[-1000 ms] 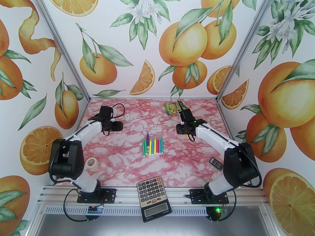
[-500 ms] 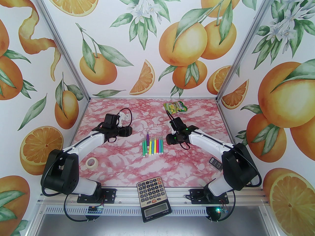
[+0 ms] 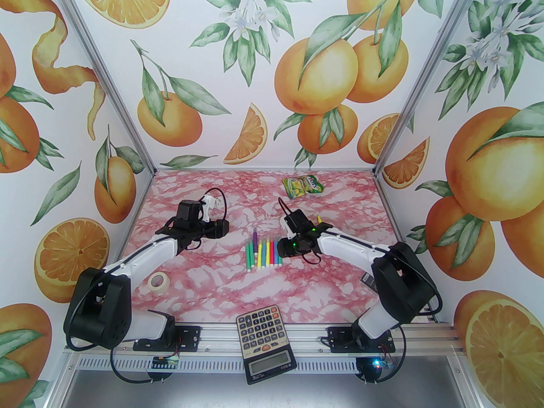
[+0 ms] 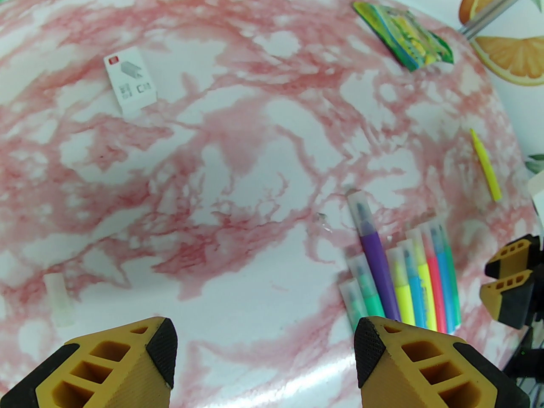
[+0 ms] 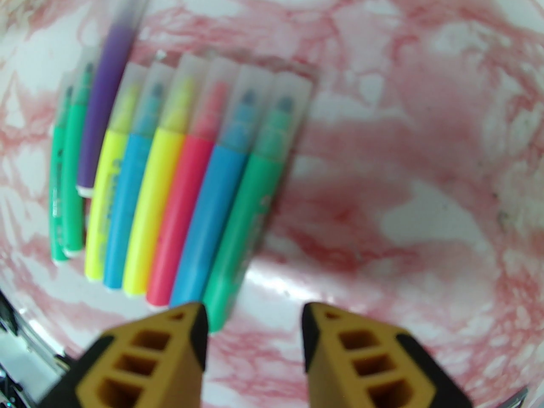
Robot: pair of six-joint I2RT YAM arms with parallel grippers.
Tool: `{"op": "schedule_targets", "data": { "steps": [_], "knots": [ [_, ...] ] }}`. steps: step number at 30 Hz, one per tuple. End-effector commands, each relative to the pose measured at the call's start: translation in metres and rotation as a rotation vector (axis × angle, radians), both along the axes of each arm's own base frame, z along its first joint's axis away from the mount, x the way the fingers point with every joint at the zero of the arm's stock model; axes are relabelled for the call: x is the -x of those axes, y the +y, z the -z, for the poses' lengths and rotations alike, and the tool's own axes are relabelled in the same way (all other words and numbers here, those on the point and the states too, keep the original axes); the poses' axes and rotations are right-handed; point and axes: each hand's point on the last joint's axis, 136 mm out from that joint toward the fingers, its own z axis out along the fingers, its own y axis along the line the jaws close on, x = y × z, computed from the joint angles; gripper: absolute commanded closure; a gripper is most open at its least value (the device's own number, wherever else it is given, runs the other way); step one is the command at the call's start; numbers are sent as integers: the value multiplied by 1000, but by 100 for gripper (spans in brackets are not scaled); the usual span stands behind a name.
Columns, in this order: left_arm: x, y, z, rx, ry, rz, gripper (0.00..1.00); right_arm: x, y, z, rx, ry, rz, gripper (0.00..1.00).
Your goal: Open the pen caps
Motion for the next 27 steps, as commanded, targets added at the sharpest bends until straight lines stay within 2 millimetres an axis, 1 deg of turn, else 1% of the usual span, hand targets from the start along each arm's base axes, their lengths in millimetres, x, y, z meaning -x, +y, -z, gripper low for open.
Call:
{"op": "schedule_targets", "data": {
  "steps": [1, 7, 18, 21, 27],
  "knots": [
    [0, -4, -11, 23, -49, 13, 28, -1, 10, 6, -37, 14, 5, 58],
    [2, -4, -12, 14, -51, 18, 28, 1, 15, 16, -37, 37, 2, 60],
    [2, -3, -12, 8, -52, 17, 28, -2, 14, 30, -4, 56, 10, 64],
    [2, -3, -11, 6, -47, 17, 28, -2, 8, 35, 43, 61, 14, 66],
    [2, -2, -13, 7, -52, 14, 28, -5, -5, 38, 136, 47, 33, 69]
  ]
}}
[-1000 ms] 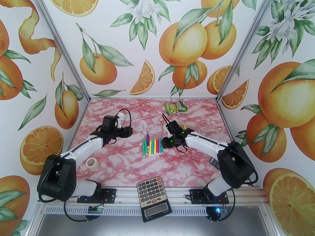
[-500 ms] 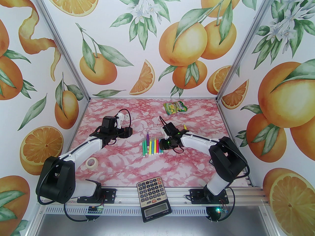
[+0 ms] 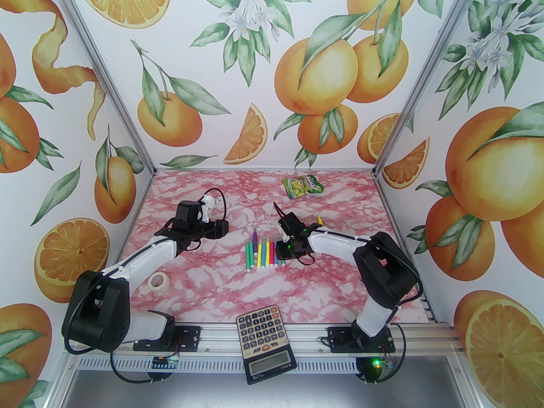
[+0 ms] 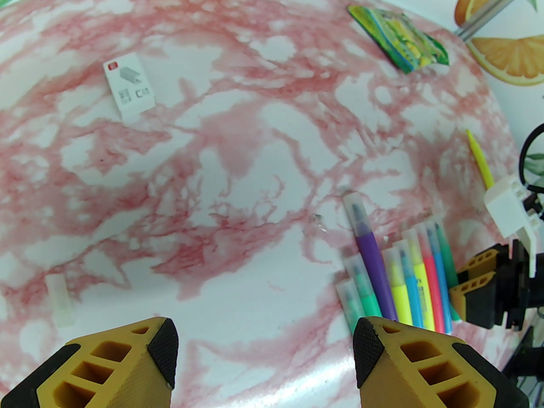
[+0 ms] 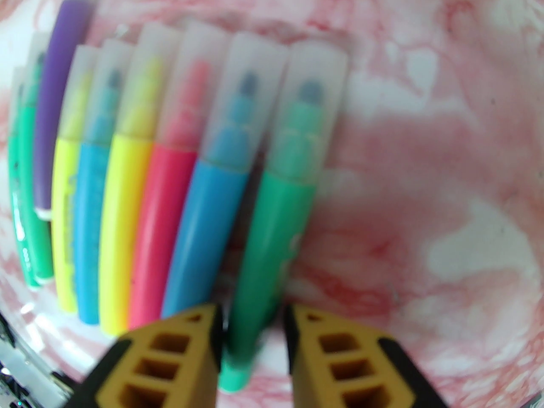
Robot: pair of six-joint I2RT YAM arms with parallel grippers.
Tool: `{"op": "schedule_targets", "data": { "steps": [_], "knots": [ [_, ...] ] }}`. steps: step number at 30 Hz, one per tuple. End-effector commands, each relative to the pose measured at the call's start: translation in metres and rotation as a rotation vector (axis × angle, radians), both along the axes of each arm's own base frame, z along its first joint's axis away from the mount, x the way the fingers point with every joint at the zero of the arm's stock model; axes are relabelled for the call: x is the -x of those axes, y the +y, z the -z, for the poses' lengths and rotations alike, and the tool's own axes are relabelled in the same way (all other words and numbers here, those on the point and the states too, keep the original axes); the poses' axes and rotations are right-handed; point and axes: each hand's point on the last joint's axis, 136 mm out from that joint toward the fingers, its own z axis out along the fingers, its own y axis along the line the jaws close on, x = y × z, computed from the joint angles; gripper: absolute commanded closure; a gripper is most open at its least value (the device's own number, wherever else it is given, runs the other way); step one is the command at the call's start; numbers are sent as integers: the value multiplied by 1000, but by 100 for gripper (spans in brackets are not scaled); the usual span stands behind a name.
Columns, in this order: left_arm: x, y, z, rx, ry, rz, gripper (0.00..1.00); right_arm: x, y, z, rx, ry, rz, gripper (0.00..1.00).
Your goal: Open the pen caps
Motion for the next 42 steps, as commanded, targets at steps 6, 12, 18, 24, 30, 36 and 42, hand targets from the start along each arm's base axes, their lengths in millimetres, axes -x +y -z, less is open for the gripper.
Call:
{"op": "schedule_targets", "data": {
  "steps": [6, 12, 18, 24, 30, 36, 42],
  "knots": [
    [1, -3, -10, 7, -34, 12, 29, -8, -23, 11, 222, -30, 3, 71],
    [1, -3, -10, 9, -34, 10, 29, -11, -22, 14, 248, -28, 4, 74],
    [0, -5, -9, 22, -28, 7, 29, -14, -23, 9, 263, -46, 5, 76],
    [-2, -16, -13, 69, -26, 40, 29, -16, -17, -5, 219, -75, -20, 77],
    [0, -47, -28, 222, -33, 146, 29, -20, -2, -25, 104, -104, -45, 79],
    [-2, -65, -39, 316, -41, 198, 28, -17, 20, -50, -45, -154, -112, 79],
    [4, -96, -51, 415, -31, 317, 30, -11, 49, -86, -249, -223, -197, 79]
  ]
}}
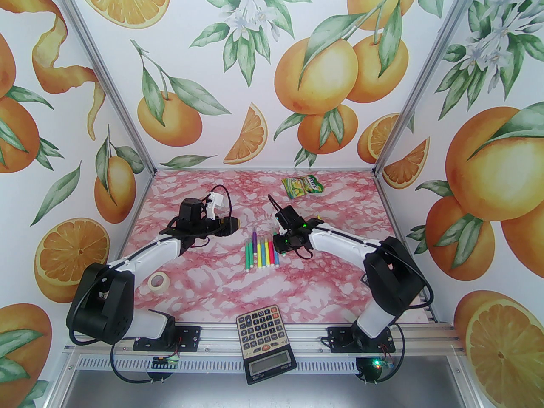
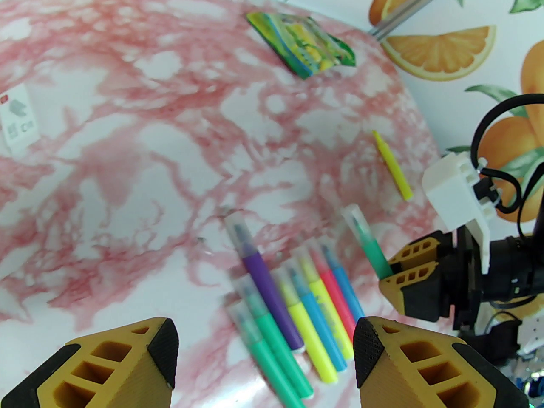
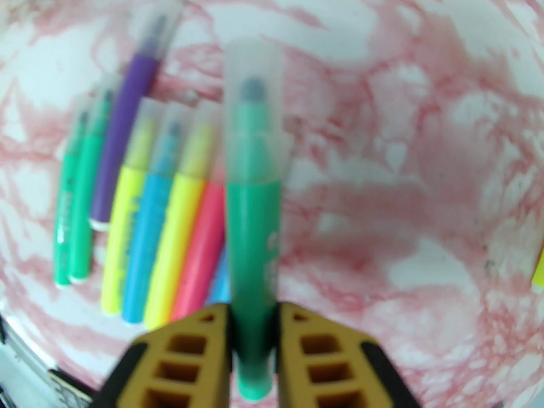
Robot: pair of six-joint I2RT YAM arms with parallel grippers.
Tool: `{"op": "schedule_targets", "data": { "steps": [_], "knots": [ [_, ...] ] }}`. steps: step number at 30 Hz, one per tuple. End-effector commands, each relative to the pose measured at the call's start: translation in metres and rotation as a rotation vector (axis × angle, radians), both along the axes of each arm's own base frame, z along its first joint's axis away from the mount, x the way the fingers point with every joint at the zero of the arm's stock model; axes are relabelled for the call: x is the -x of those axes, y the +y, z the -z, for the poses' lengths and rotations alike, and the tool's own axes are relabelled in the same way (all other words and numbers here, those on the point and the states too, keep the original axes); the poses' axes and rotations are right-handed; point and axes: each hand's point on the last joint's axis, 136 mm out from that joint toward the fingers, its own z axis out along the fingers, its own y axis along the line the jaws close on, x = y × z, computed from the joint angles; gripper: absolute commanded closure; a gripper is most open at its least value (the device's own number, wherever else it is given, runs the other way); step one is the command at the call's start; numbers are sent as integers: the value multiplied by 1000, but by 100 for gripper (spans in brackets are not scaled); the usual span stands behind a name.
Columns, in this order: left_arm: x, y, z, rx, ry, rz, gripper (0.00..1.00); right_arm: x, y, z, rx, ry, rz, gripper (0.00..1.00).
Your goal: Open the pen caps
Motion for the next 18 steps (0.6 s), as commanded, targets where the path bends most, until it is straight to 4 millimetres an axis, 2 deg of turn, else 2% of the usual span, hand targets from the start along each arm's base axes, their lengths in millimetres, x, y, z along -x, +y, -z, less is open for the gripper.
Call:
{"op": "schedule_targets", "data": {
  "steps": [1, 6, 11, 18],
  "knots": [
    [3, -42, -29, 131, -44, 154, 31, 6, 31, -43, -215, -74, -118, 79],
    [11, -75, -35, 168, -41, 249, 33, 10, 45, -67, -313, -121, -172, 79],
    [7, -93, -40, 236, -26, 266, 35, 15, 54, -87, -370, -163, -210, 79],
    [2, -103, -47, 295, -20, 271, 38, 18, 57, -88, -383, -167, -230, 79]
  ]
}}
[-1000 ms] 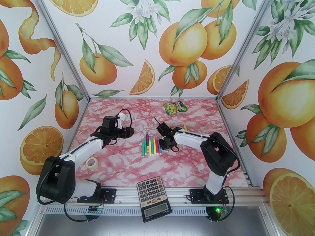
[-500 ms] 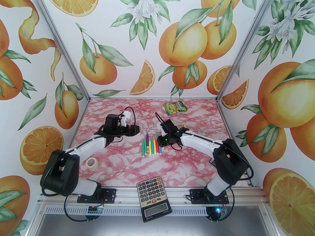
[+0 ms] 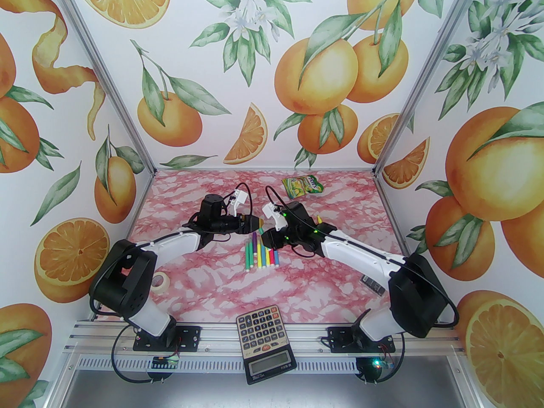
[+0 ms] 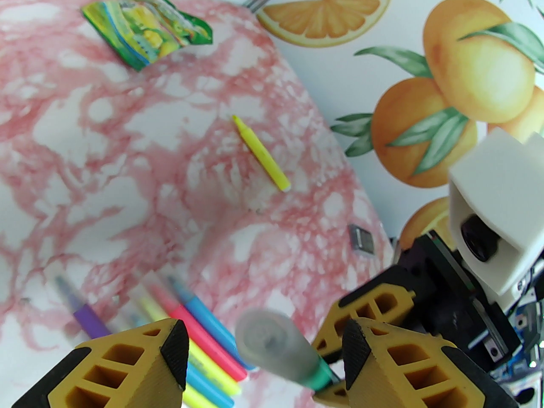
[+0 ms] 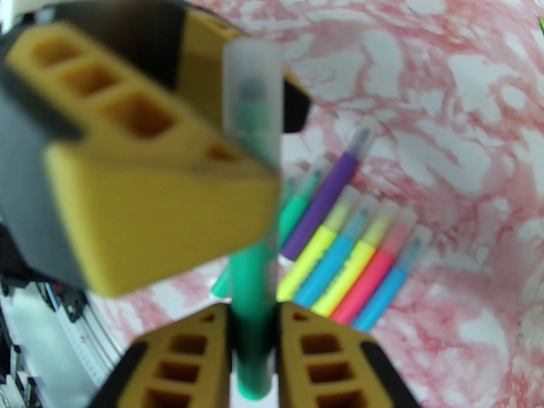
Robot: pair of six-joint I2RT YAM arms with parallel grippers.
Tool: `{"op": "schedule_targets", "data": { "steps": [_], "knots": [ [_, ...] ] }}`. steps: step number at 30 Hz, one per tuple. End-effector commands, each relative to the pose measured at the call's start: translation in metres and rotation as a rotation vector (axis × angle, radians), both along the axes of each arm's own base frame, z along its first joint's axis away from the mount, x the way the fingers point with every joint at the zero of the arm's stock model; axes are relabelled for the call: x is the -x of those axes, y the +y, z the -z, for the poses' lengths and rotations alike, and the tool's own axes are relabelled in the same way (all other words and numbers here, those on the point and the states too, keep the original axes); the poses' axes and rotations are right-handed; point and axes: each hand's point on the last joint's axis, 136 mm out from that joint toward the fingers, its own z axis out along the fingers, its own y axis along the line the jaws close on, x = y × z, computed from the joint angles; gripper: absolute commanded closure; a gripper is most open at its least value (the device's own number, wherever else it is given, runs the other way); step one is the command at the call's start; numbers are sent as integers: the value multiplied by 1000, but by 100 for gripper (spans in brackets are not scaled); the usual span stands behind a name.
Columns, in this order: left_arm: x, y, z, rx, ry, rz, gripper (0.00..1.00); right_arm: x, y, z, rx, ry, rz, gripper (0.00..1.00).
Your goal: Open the pen caps
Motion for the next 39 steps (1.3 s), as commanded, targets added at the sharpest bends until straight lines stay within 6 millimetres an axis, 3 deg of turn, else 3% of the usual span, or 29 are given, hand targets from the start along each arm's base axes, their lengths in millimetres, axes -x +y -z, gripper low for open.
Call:
{"op": "schedule_targets", "data": {
  "steps": [1, 7, 18, 22, 31, 39],
  "knots": [
    [-8, -11, -29, 74, -58, 22, 39, 5, 6, -9, -38, -31, -39, 79],
    [-9, -12, -32, 81, -49, 17, 48, 5, 5, -5, -27, -31, -38, 79],
    [-7, -15, -38, 102, -33, 38, 86, -3, 4, -8, -31, -62, -10, 79],
    [-6, -15, -41, 110, -28, 40, 98, -6, 5, -8, -37, -68, 1, 70],
    [-8, -17, -50, 128, -26, 40, 100, -14, 16, -6, -66, -57, -4, 65],
    [-10, -15, -53, 142, -20, 24, 100, -13, 17, -6, -73, -57, -8, 73]
  ]
}}
